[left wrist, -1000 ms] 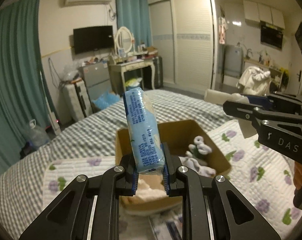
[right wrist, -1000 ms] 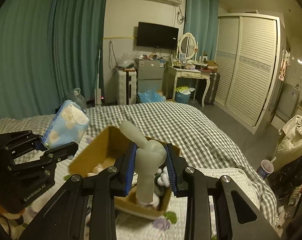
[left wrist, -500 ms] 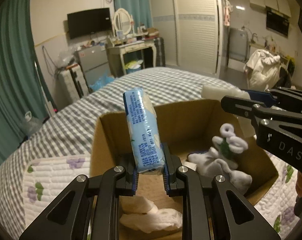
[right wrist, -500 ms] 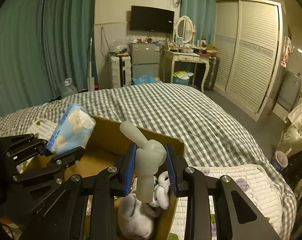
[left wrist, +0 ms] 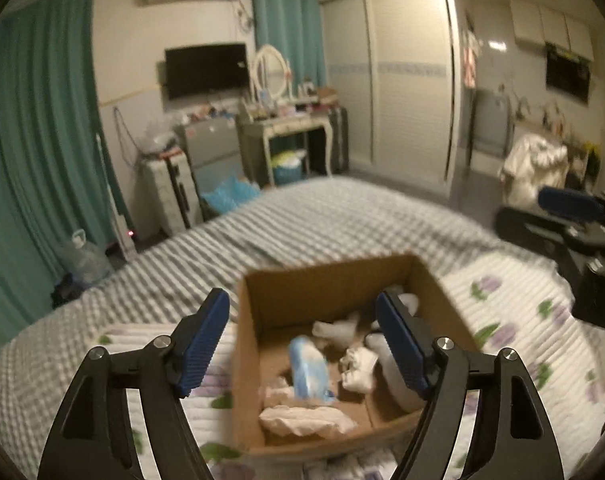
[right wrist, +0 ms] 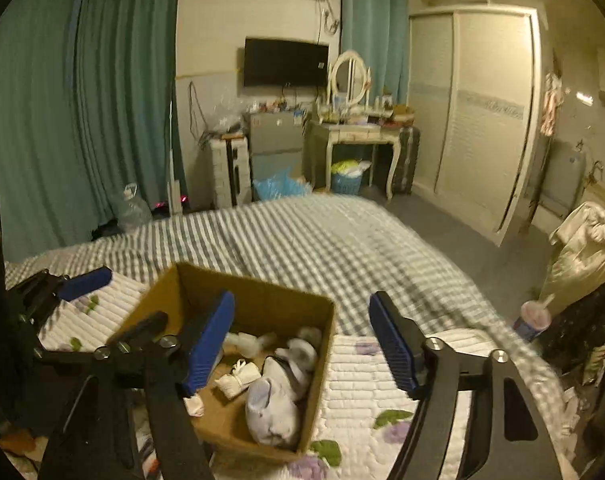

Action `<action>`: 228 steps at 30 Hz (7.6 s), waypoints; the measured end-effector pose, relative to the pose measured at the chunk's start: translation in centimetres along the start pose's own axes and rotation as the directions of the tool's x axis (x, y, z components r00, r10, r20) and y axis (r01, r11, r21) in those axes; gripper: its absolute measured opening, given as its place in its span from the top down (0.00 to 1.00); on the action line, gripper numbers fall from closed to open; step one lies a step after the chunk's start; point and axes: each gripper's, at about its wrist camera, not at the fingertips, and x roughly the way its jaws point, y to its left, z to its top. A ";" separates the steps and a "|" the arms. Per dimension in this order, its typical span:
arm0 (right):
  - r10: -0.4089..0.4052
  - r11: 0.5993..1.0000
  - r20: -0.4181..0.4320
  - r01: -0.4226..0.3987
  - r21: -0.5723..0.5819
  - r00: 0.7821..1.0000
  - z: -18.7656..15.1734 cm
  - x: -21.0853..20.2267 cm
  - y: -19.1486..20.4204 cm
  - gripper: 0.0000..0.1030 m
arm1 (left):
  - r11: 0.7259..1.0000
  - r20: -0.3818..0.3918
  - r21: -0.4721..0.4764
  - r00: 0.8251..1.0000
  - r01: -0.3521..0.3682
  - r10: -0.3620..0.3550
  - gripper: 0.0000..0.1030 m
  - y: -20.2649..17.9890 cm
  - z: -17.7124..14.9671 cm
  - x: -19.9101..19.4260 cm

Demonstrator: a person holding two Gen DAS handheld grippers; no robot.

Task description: Organize soft objects

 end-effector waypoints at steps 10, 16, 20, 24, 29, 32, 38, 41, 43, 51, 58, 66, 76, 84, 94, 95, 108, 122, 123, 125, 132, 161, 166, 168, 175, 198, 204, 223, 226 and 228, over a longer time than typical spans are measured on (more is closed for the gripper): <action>0.001 1.000 0.143 0.001 -0.015 0.990 3.0 -17.8 3.1 0.02 | 0.999 0.233 -0.032 0.972 -0.030 0.037 0.08 3.4 3.3 -18.7; 0.032 0.999 0.176 -0.027 -0.033 0.984 1.3 -24.4 6.3 0.00 | 0.997 0.261 -0.053 0.963 -0.056 0.068 0.08 5.7 1.6 -24.2; 0.041 0.999 0.190 -0.034 -0.042 0.981 -1.2 -26.9 8.2 0.00 | 0.993 0.259 -0.042 0.958 -0.114 0.121 0.08 6.2 -0.9 -25.3; 0.070 0.997 0.178 -0.066 -0.027 0.982 -4.5 -26.8 9.7 0.00 | 0.990 0.231 -0.062 0.963 -0.126 0.137 0.08 7.3 -4.3 -24.5; 0.096 0.995 0.126 -0.096 -0.009 0.987 -10.0 -23.2 11.7 0.00 | 0.988 0.194 -0.079 0.970 -0.132 0.145 0.08 8.7 -9.3 -22.0; 0.083 0.996 0.098 -0.082 -0.016 0.992 -13.2 -20.0 12.9 0.00 | 0.987 0.160 -0.095 0.976 -0.130 0.144 0.08 9.4 -12.3 -20.1; 0.072 0.997 0.035 -0.072 -0.012 0.997 -17.1 -13.4 14.3 0.00 | 0.983 0.024 -0.120 0.990 -0.136 0.140 0.08 9.9 -18.0 -13.5; 0.086 0.996 -0.028 -0.087 -0.007 0.996 -18.6 -9.9 14.5 0.00 | 0.983 -0.052 -0.133 0.992 -0.123 0.117 0.08 9.8 -20.6 -10.3; 0.097 0.995 -0.081 -0.097 0.008 0.992 -19.6 -7.6 14.6 0.00 | 0.981 -0.103 -0.148 0.989 -0.124 0.109 0.08 10.1 -21.9 -8.9; 0.085 0.996 -0.183 -0.080 0.032 0.980 -21.7 -1.6 14.8 0.00 | 0.976 -0.261 -0.171 0.961 -0.134 0.086 0.10 11.5 -25.3 -4.5; 0.085 0.996 -0.219 -0.077 0.043 0.972 -22.4 0.4 14.8 0.14 | 0.981 -0.326 -0.154 0.943 -0.117 0.061 0.42 10.9 -26.2 -3.2; 0.116 0.992 -0.199 -0.104 0.069 0.973 -22.6 -1.7 14.1 0.23 | 0.978 -0.304 -0.193 0.953 -0.074 0.012 0.68 11.3 -26.0 -4.5; 0.129 0.991 -0.167 -0.121 0.061 0.978 -23.0 -7.0 13.5 0.27 | 0.983 -0.222 -0.160 0.974 -0.086 0.050 0.69 8.5 -24.2 -9.2; 0.101 0.994 -0.075 -0.098 0.045 0.992 -21.3 -13.3 11.6 0.27 | 0.989 -0.174 -0.143 0.985 -0.038 0.013 0.69 5.4 -21.2 -12.2; 0.155 0.982 0.049 -0.159 0.098 0.987 -11.6 -15.5 6.9 0.27 | 0.999 -0.008 -0.043 1.000 0.022 -0.022 0.69 2.7 -12.1 -13.2; 0.151 0.984 0.061 -0.156 0.091 0.987 -10.5 -15.3 6.5 0.27 | 0.999 0.014 -0.034 1.000 0.022 -0.021 0.69 2.6 -10.7 -12.7; 0.109 0.991 0.136 -0.118 0.062 0.985 0.4 -5.0 3.0 0.27 | 0.999 0.034 -0.047 0.999 0.004 -0.003 0.69 2.6 -2.4 -1.3; 0.132 0.990 -0.038 -0.130 0.045 0.991 -2.9 8.8 0.6 0.27 | 0.999 -0.090 0.047 0.995 -0.027 0.031 0.69 1.1 -3.4 10.4; 0.129 0.991 -0.053 -0.127 0.035 0.990 -3.2 9.1 0.6 0.26 | 0.999 -0.096 0.047 0.995 -0.022 0.027 0.69 0.9 -3.7 10.5; 0.134 0.990 -0.065 -0.132 0.043 0.989 -3.4 9.6 0.7 0.23 | 0.999 -0.100 0.050 0.995 -0.007 0.012 0.68 0.6 -4.0 10.6; 0.125 0.991 -0.006 -0.124 0.047 0.992 -3.1 7.9 0.5 0.00 | 0.997 -0.078 0.045 0.994 -0.071 0.074 0.22 0.1 -3.6 9.3; -0.057 0.998 0.424 0.064 -0.003 0.904 -2.3 -27.8 5.4 0.00 | 0.990 0.509 -0.084 0.849 -0.113 0.140 0.08 2.9 -1.6 -26.7; -0.018 0.999 0.417 0.004 0.034 0.909 -5.6 -25.3 5.9 0.00 | 0.987 0.465 -0.083 0.870 -0.138 0.161 0.08 3.6 -4.6 -23.3; -0.020 0.999 0.398 0.005 0.038 0.917 -6.7 -23.5 6.2 0.00 | 0.986 0.442 -0.075 0.882 -0.148 0.166 0.08 3.8 -5.7 -21.9; -0.019 0.998 0.298 -0.001 0.065 0.954 -10.0 -17.9 6.8 0.00 | 0.988 0.355 -0.067 0.922 -0.140 0.155 0.08 4.3 -8.5 -17.3; -0.039 0.998 0.245 0.025 0.060 0.969 -10.7 -15.8 7.8 0.00 | 0.992 0.295 -0.101 0.950 -0.080 0.107 0.08 4.5 -10.4 -16.4; -0.040 0.998 0.241 0.027 0.060 0.970 -10.7 -15.7 7.9 0.00 | 0.992 0.293 -0.101 0.951 -0.075 0.102 0.08 4.5 -10.5 -16.4; -0.051 0.997 0.226 0.037 0.066 0.973 -10.8 -15.5 8.0 0.00 | 0.991 0.274 -0.108 0.956 -0.081 0.108 0.08 4.8 -10.5 -16.2; -0.053 0.997 0.223 0.039 0.065 0.973 -10.9 -15.5 8.2 0.00 | 0.991 0.274 -0.108 0.956 -0.079 0.106 0.08 4.8 -10.4 -16.1; -0.052 0.997 0.221 0.038 0.065 0.974 -10.9 -15.4 8.2 0.00 | 0.991 0.274 -0.107 0.956 -0.080 0.107 0.08 4.7 -10.5 -16.1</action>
